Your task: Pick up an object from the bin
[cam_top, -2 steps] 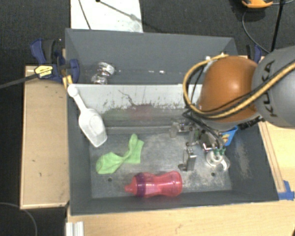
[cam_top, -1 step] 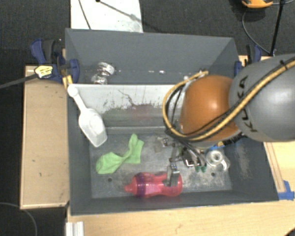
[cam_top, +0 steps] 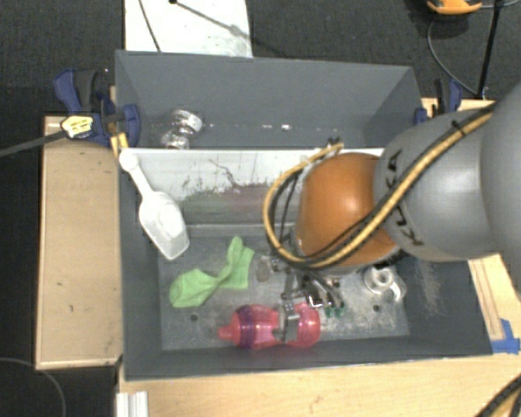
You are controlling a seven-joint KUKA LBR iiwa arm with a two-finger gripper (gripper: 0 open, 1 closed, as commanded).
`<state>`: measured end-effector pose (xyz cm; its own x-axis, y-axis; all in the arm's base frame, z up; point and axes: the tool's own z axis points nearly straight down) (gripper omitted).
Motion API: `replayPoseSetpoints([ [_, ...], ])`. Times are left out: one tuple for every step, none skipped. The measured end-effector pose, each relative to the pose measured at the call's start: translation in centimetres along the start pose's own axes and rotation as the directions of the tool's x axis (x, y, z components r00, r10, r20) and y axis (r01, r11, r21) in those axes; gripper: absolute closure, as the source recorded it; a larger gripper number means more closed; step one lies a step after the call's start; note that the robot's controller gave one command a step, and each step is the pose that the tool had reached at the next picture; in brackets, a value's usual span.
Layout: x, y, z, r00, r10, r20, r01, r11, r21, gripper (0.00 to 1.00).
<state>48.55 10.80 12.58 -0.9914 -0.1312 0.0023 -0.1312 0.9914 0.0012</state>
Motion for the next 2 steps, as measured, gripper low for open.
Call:
replayPoseSetpoints([
  [0.7, -1.1, 4.2, 0.982, -0.187, 0.005, 0.187, 0.982, 0.001, 0.00],
  [1.0, -2.6, 5.6, 0.976, -0.218, 0.004, 0.218, 0.976, 0.002, 1.00],
])
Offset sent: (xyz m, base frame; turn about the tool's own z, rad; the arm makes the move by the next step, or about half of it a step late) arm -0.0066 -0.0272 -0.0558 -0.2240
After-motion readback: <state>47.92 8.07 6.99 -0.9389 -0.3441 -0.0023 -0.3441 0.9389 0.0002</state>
